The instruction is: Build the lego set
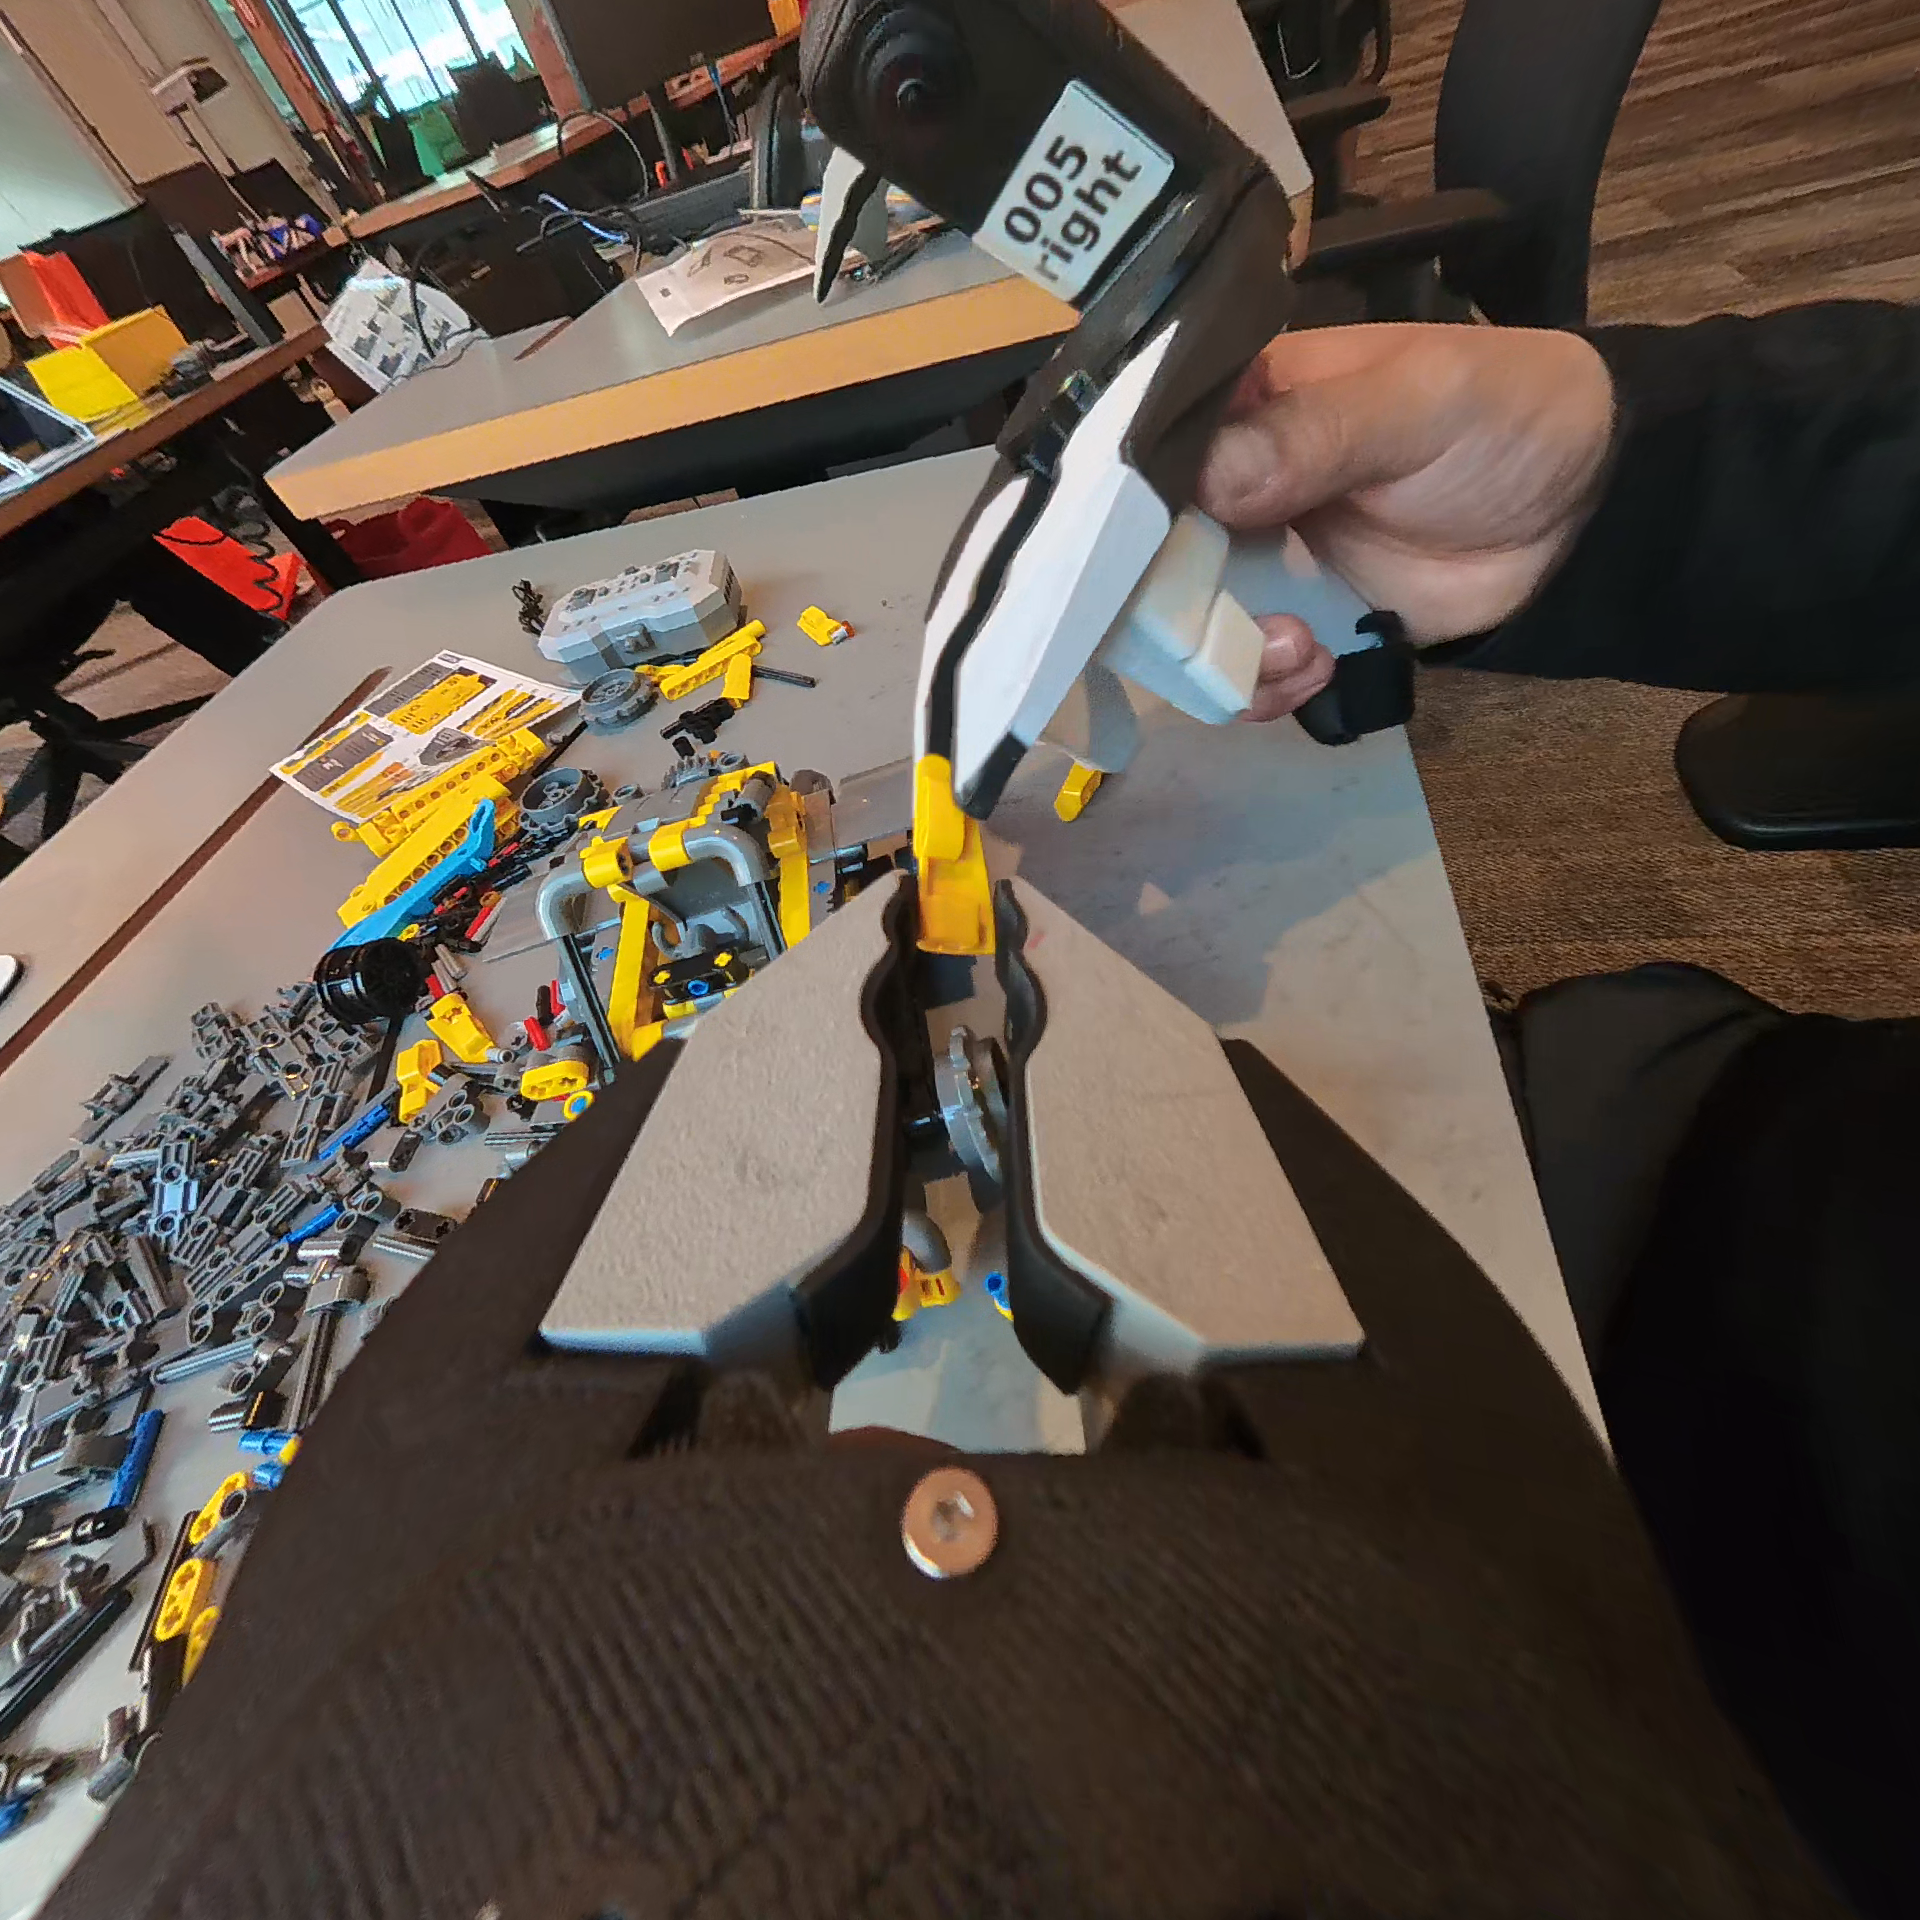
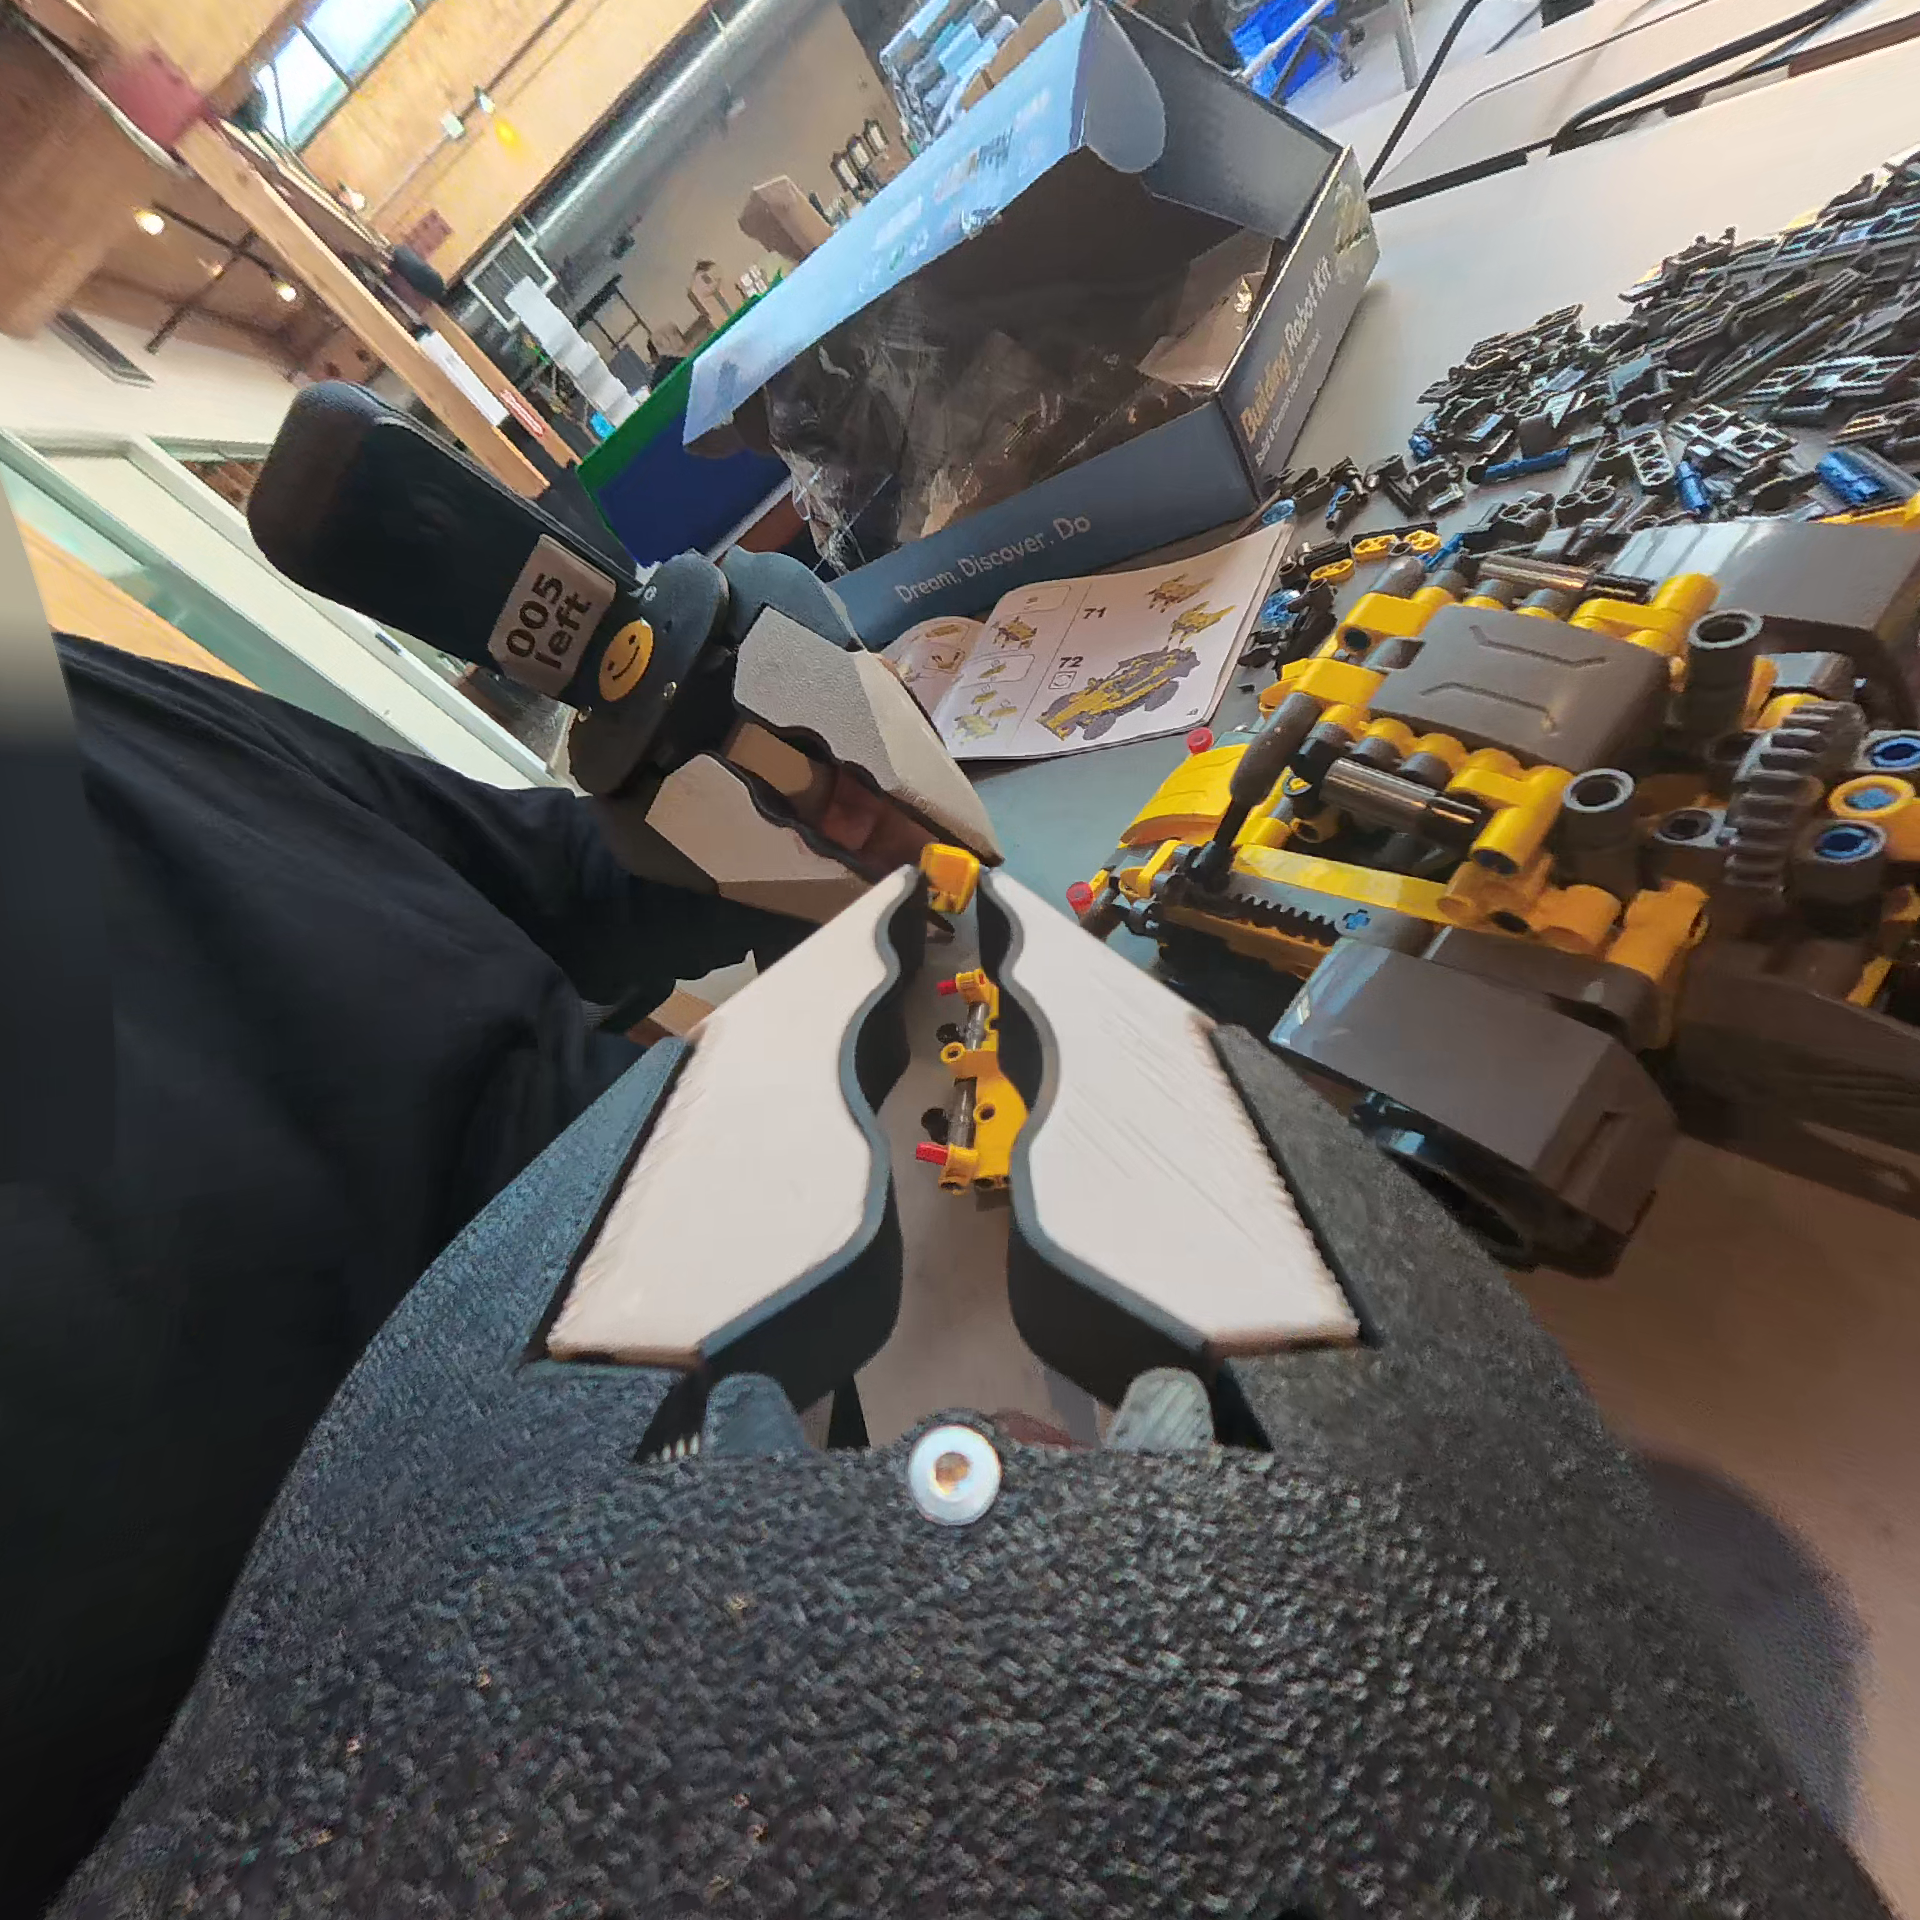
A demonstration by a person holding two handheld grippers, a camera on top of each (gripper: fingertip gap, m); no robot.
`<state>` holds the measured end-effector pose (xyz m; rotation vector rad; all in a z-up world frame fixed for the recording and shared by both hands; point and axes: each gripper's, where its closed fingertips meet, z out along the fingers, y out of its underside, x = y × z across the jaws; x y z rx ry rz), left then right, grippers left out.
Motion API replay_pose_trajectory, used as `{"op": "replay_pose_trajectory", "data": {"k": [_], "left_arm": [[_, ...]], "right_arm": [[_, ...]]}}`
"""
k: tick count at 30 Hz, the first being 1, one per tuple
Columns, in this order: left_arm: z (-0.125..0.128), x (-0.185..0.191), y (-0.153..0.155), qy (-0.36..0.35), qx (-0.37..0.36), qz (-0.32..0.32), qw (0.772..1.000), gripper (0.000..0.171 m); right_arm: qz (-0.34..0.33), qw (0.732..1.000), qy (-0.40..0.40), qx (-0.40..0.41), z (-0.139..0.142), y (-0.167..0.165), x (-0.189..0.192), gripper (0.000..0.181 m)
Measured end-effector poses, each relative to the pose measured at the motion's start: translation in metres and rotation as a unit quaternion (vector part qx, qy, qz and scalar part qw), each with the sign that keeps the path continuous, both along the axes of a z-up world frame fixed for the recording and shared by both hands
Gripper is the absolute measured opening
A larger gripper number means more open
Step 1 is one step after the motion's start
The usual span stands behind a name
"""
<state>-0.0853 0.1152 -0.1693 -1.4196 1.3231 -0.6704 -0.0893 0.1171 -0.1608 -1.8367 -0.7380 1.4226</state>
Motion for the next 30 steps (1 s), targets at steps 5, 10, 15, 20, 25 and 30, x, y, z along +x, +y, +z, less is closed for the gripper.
{"op": "replay_pose_trajectory", "data": {"k": [5, 10, 15, 20, 25, 30], "left_arm": [[-0.005, 0.003, -0.003, 0.004, -0.017, -0.007, 1.0, 0.012], [-0.025, 0.011, -0.016, 0.044, -0.041, -0.037, 0.997, 0.004], [-0.027, 0.012, -0.02, 0.06, -0.025, -0.042, 0.997, 0.004], [-0.024, 0.01, -0.018, 0.053, -0.035, -0.038, 0.997, 0.005], [-0.025, 0.01, -0.017, 0.058, -0.027, -0.036, 0.997, 0.004], [-0.021, 0.007, -0.014, 0.053, -0.023, -0.029, 0.998, 0.003]], "right_arm": [[-0.001, 1.0, -0.004, -0.012, 0.0, 0.0, 0.001, 0.008], [0.006, 0.999, -0.045, -0.021, -0.003, -0.006, 0.011, 0.007], [0.004, 0.987, -0.157, -0.038, -0.024, -0.005, 0.036, 0.007], [0.047, 0.959, -0.266, -0.091, -0.046, -0.014, 0.061, 0.007], [0.144, 0.906, -0.371, -0.146, -0.076, -0.028, 0.072, 0.007], [0.214, 0.854, -0.451, -0.142, -0.102, -0.03, 0.069, 0.008]]}}
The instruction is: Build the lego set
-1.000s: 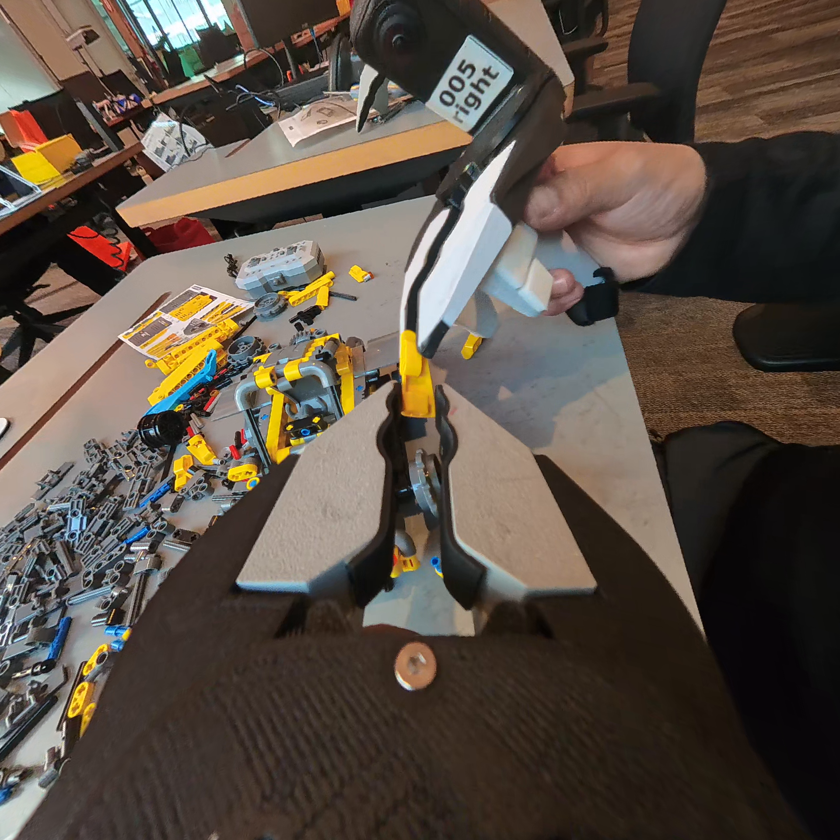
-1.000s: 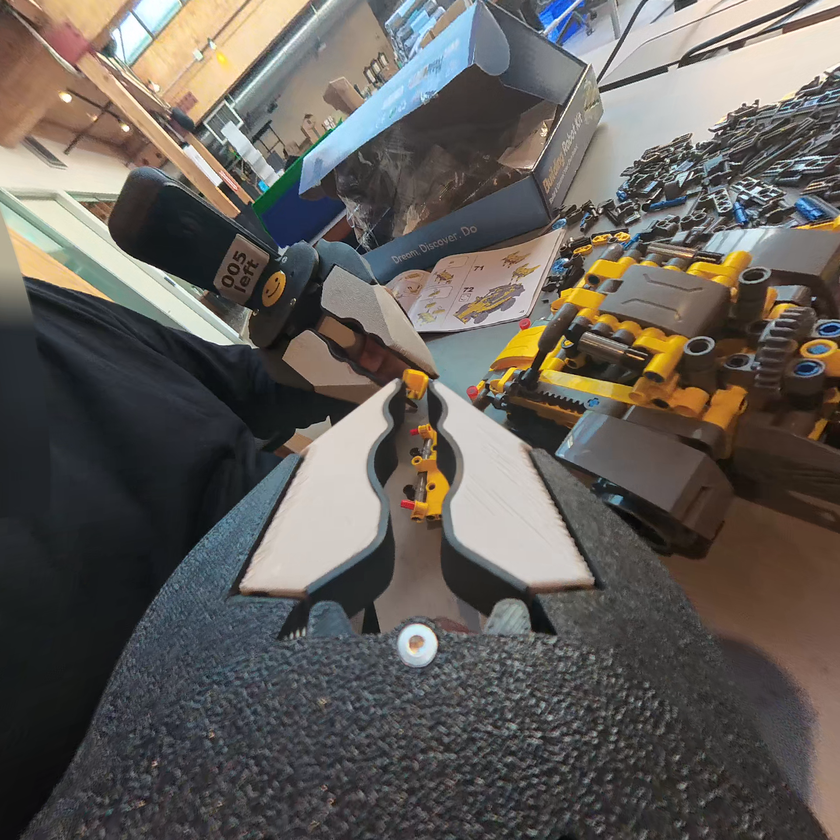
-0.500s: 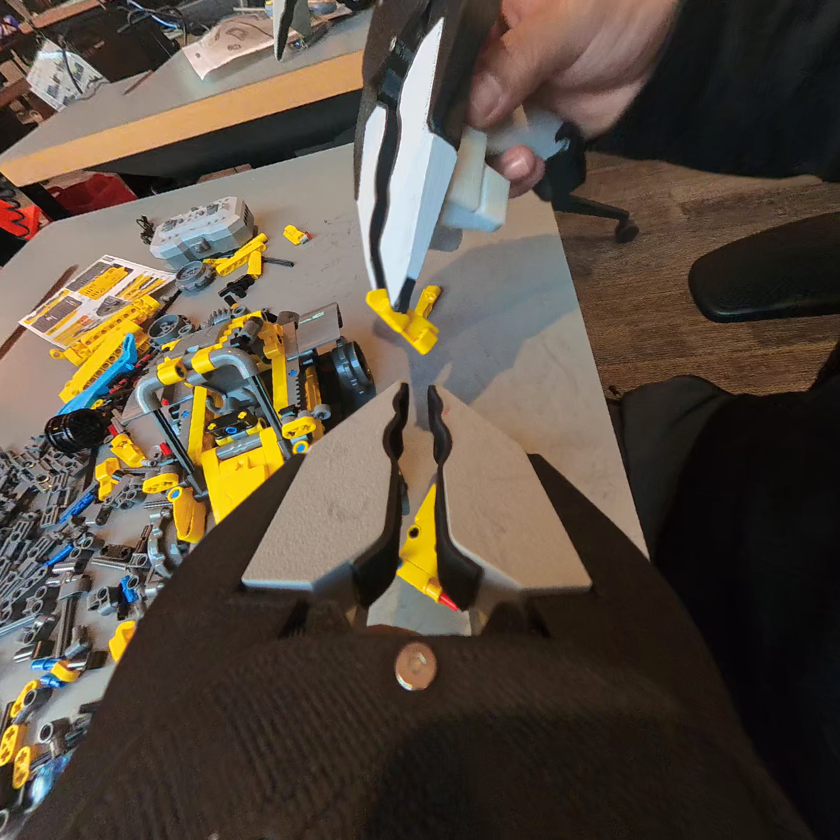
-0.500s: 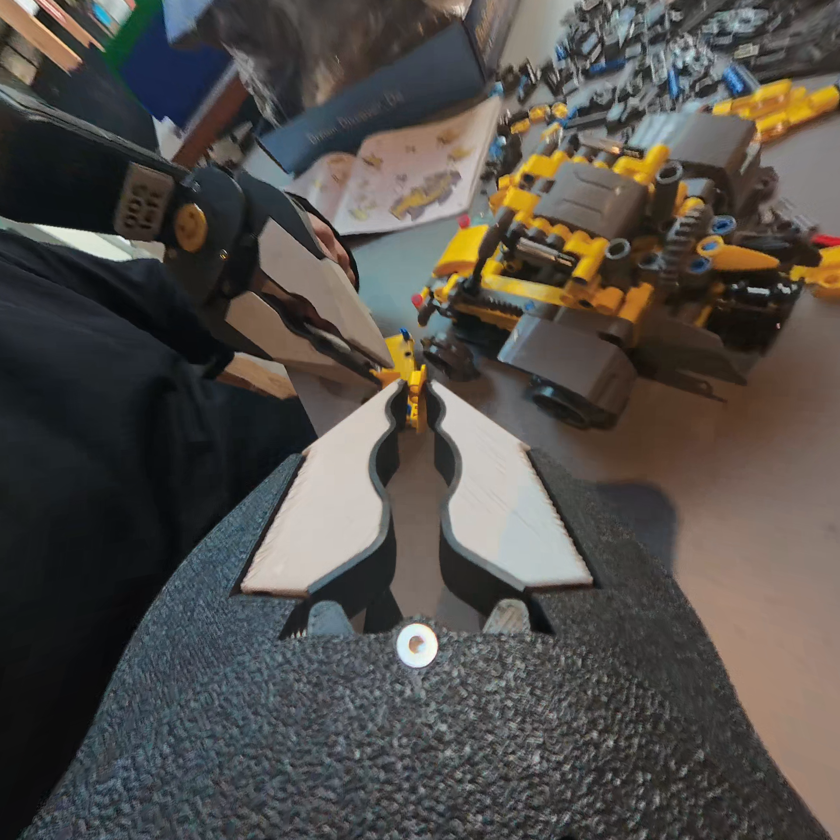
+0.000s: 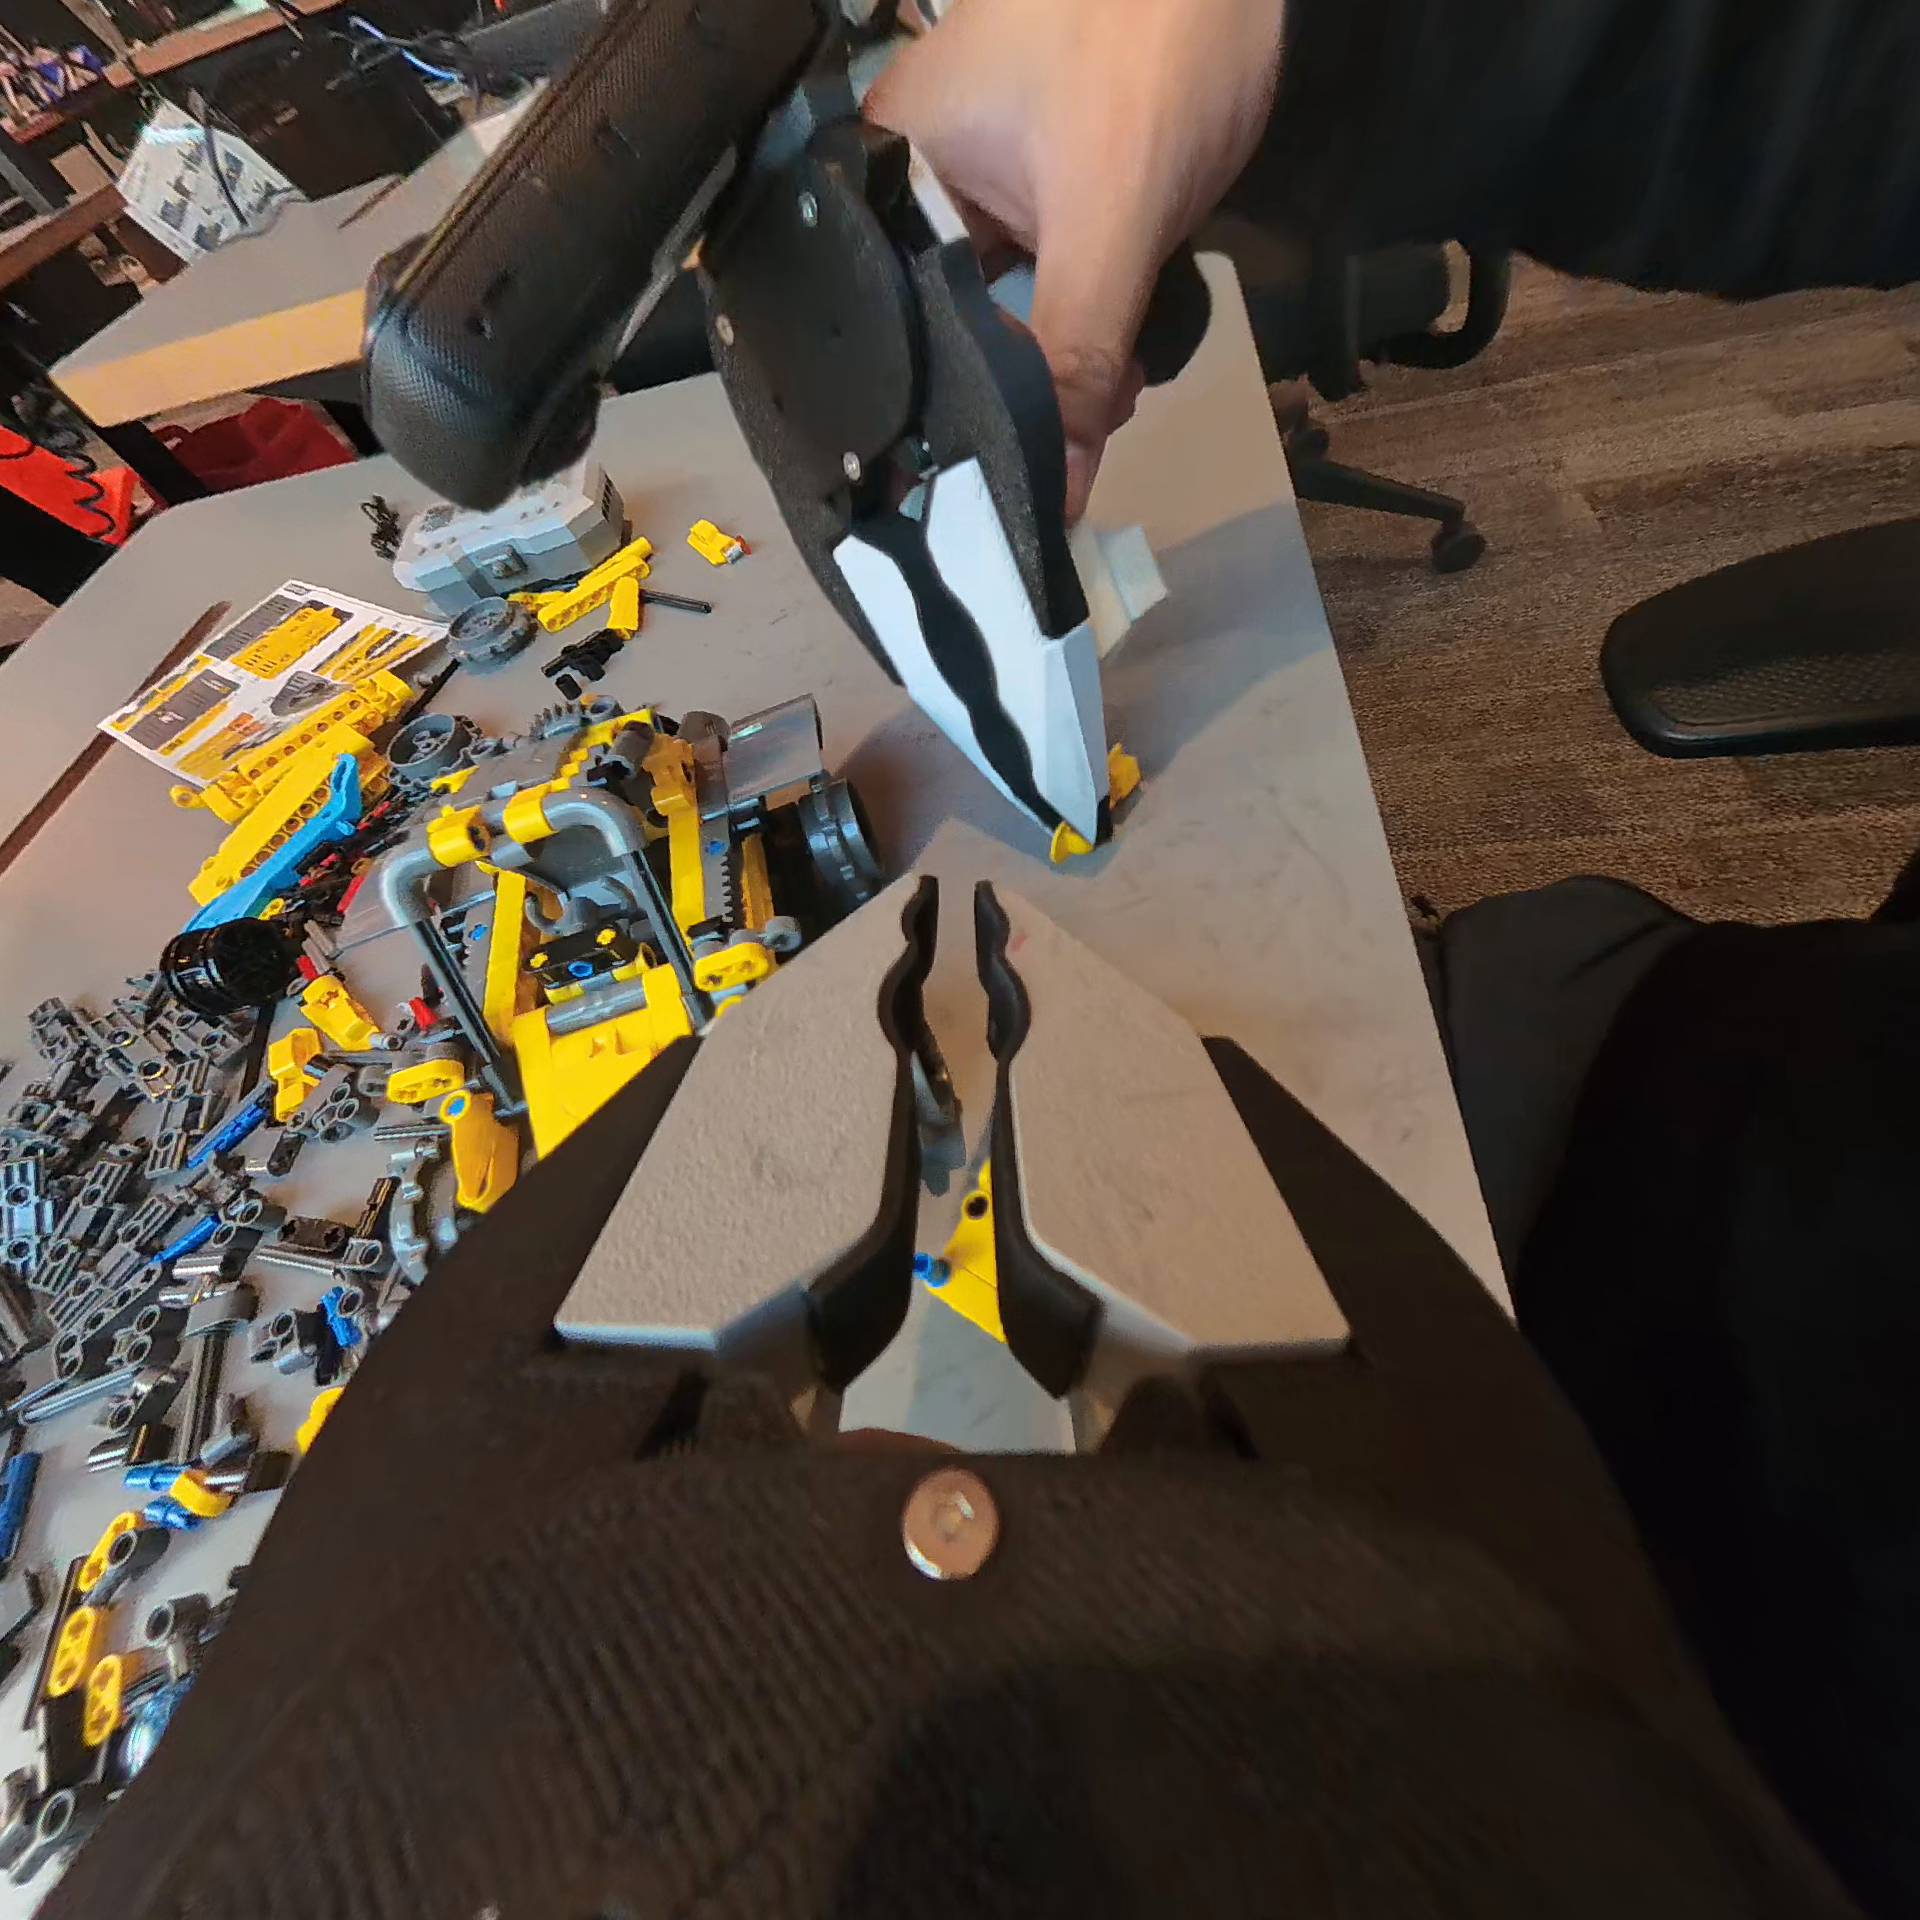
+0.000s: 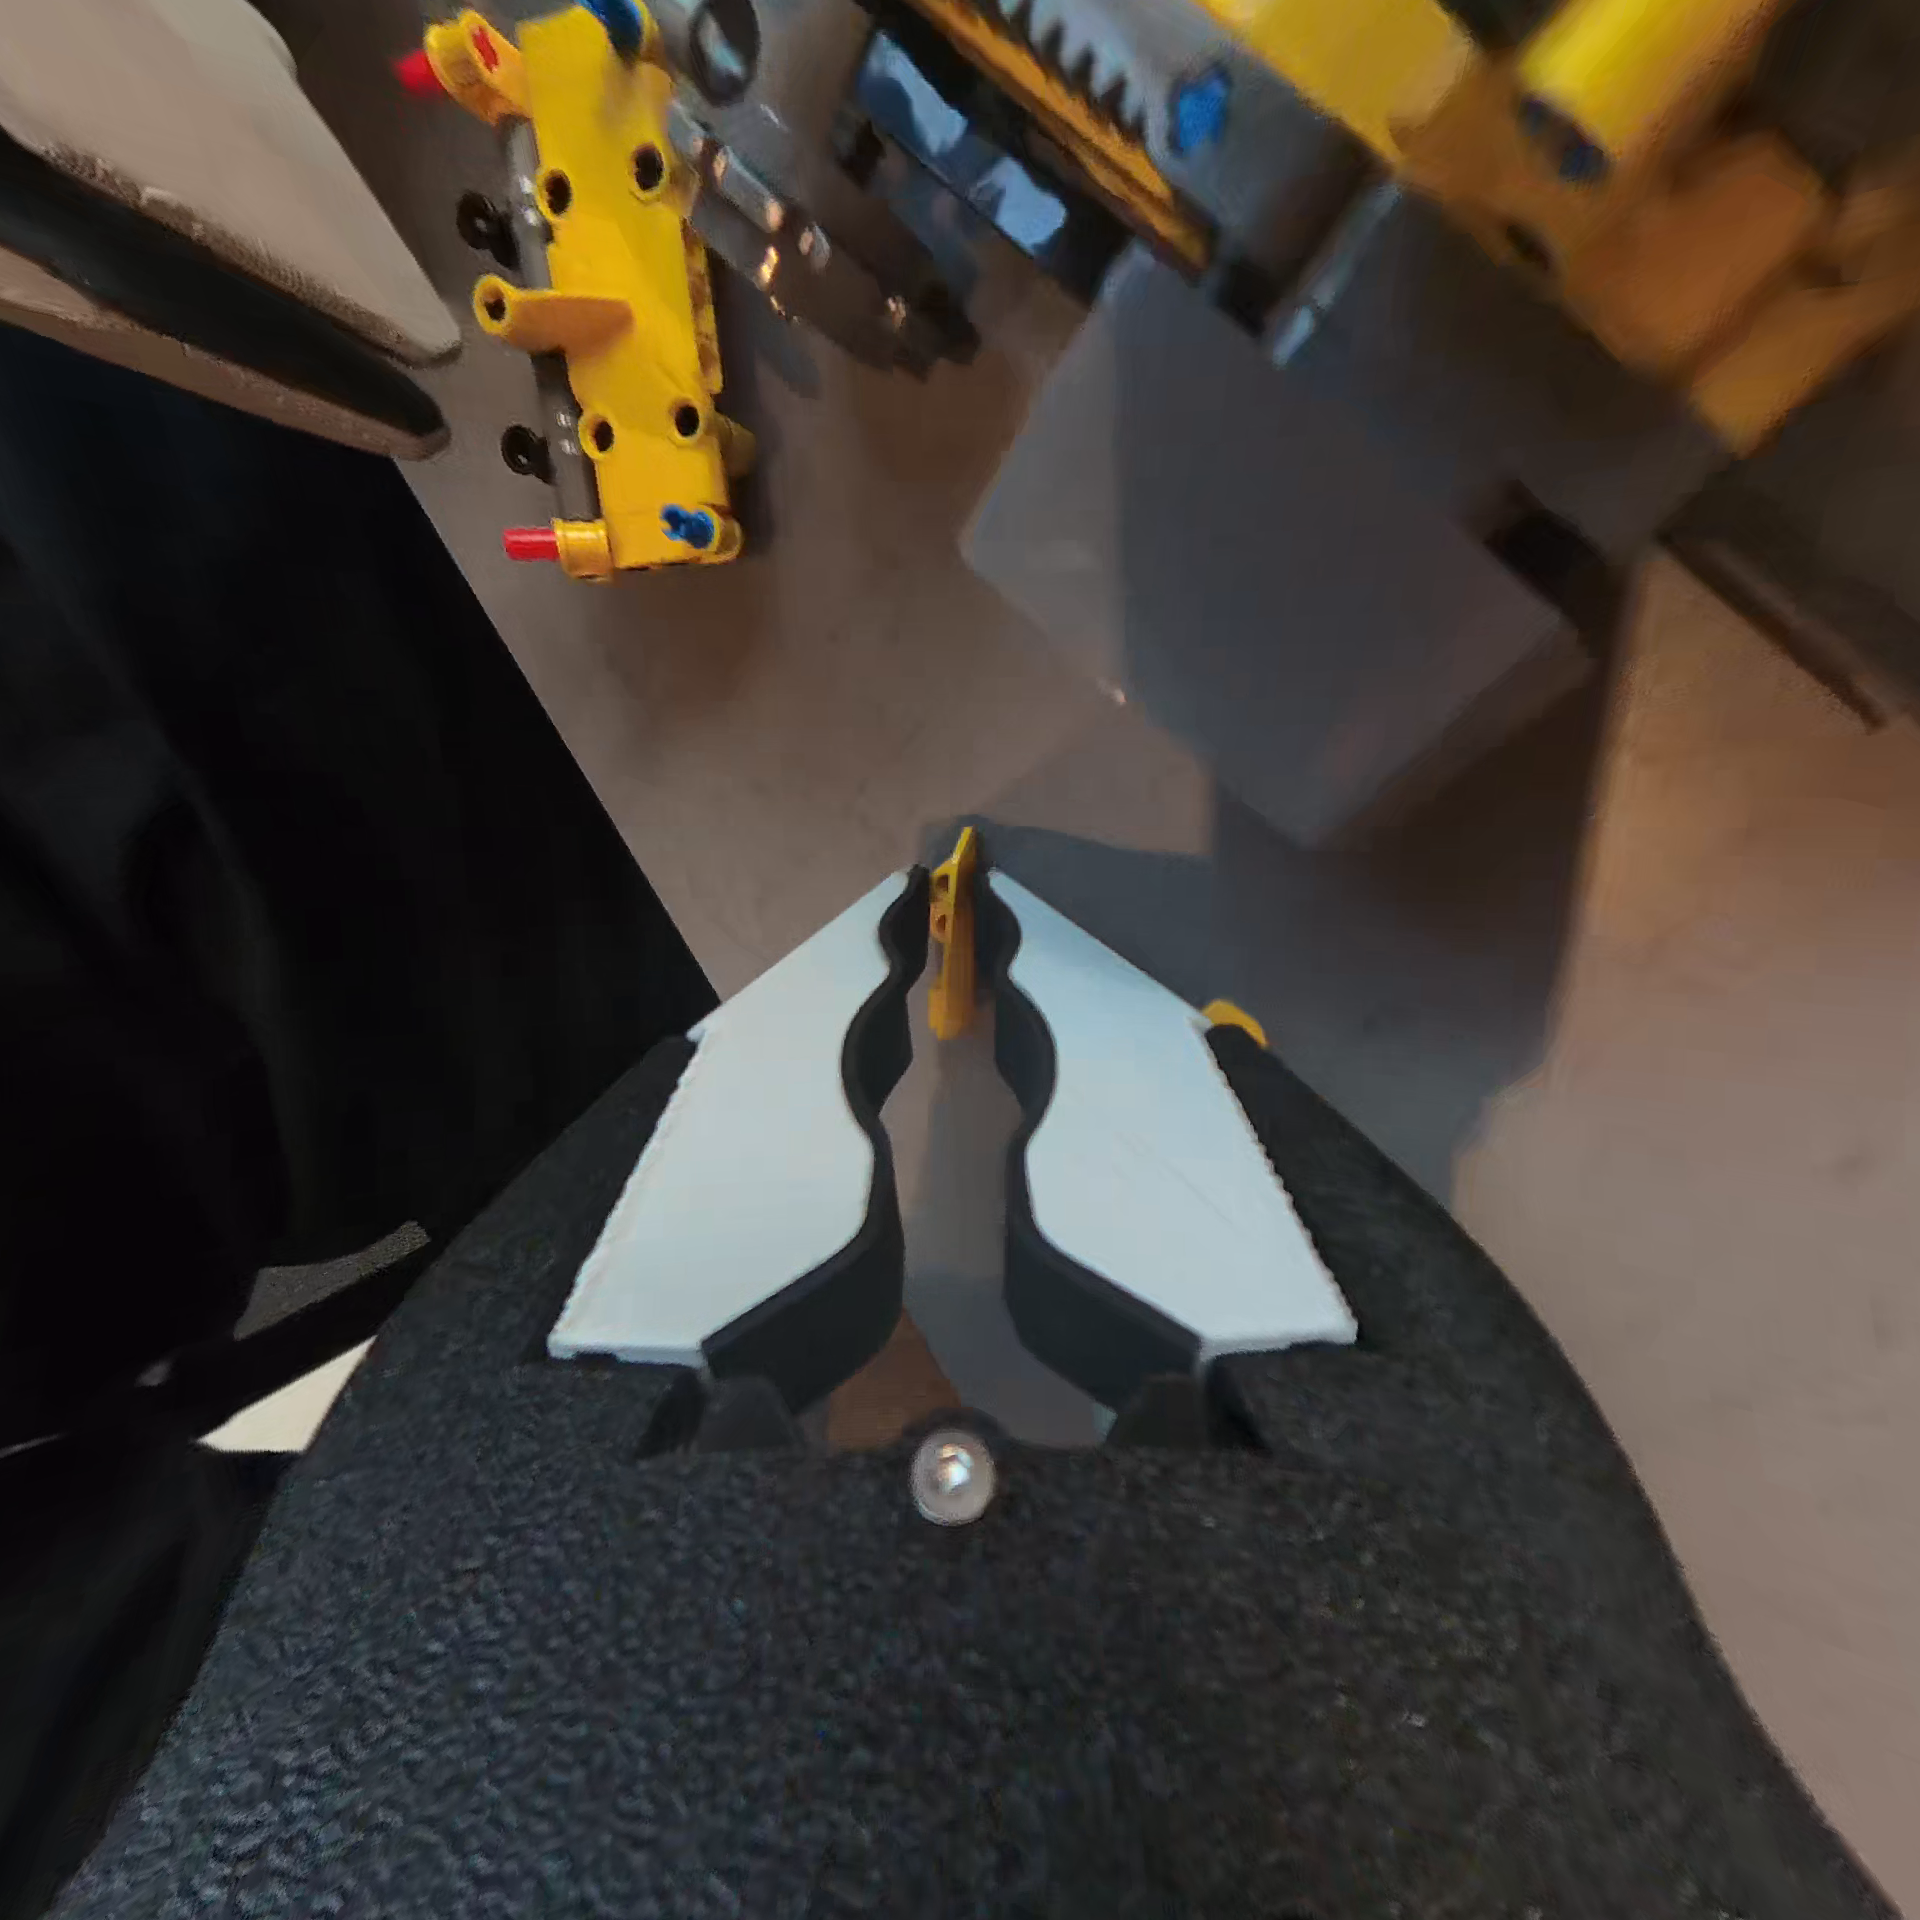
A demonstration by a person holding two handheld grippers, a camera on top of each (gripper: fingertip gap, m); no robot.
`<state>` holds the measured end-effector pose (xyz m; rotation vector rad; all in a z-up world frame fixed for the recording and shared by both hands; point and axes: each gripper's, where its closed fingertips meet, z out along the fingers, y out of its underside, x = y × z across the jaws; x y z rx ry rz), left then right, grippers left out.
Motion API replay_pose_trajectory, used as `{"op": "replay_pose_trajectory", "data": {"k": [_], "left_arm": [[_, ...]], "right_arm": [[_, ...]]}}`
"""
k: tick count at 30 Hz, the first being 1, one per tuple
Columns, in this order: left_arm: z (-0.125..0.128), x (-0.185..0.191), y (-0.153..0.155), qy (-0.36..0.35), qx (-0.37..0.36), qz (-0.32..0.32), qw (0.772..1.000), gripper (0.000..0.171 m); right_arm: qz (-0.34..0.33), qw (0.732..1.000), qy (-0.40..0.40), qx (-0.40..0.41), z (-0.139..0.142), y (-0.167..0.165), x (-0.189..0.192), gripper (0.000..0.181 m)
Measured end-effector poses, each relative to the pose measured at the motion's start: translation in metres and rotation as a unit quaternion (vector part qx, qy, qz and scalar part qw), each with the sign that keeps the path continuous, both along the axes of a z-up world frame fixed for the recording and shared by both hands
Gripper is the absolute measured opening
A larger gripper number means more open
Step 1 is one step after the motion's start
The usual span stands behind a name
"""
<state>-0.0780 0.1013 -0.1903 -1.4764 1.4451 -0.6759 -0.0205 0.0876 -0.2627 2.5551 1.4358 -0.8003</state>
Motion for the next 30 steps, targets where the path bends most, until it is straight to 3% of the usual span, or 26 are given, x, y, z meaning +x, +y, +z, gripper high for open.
{"op": "replay_pose_trajectory", "data": {"k": [2, 4, 7, 12, 16, 22, 28, 30], "left_arm": [[0.002, -0.001, 0.001, -0.007, -0.003, 0.001, 1.0, 0.003], [0.001, -0.001, 0.003, -0.006, -0.007, 0.003, 1.0, 0.003], [0.001, -0.002, 0.003, -0.005, -0.007, 0.004, 1.0, 0.003], [0.002, -0.003, 0.004, -0.005, -0.006, 0.006, 1.0, 0.003], [0.002, -0.002, 0.002, -0.005, -0.006, 0.002, 1.0, 0.003], [-0.006, 0.0, 0.002, 0.01, -0.007, 0.001, 1.0, 0.003], [-0.008, -0.001, 0.003, 0.012, -0.01, 0.001, 1.0, 0.003], [-0.008, 0.0, 0.002, 0.013, -0.012, -0.001, 1.0, 0.002]], "right_arm": [[0.017, 1.0, -0.001, 0.018, 0.0, 0.004, -0.002, 0.009], [0.012, 0.999, 0.005, 0.039, 0.006, 0.01, 0.001, 0.023], [-0.026, 0.997, 0.031, 0.063, 0.024, 0.018, 0.012, 0.031], [-0.104, 0.98, 0.051, 0.16, 0.049, 0.031, 0.048, 0.028], [-0.107, 0.976, 0.045, 0.183, 0.034, 0.018, 0.061, 0.026], [-0.049, 0.967, 0.094, 0.231, 0.019, -0.004, 0.022, 0.025], [-0.083, 0.976, 0.112, 0.17, 0.007, -0.003, 0.015, 0.006], [-0.109, 0.98, 0.137, 0.092, 0.01, -0.007, 0.013, 0.006]]}}
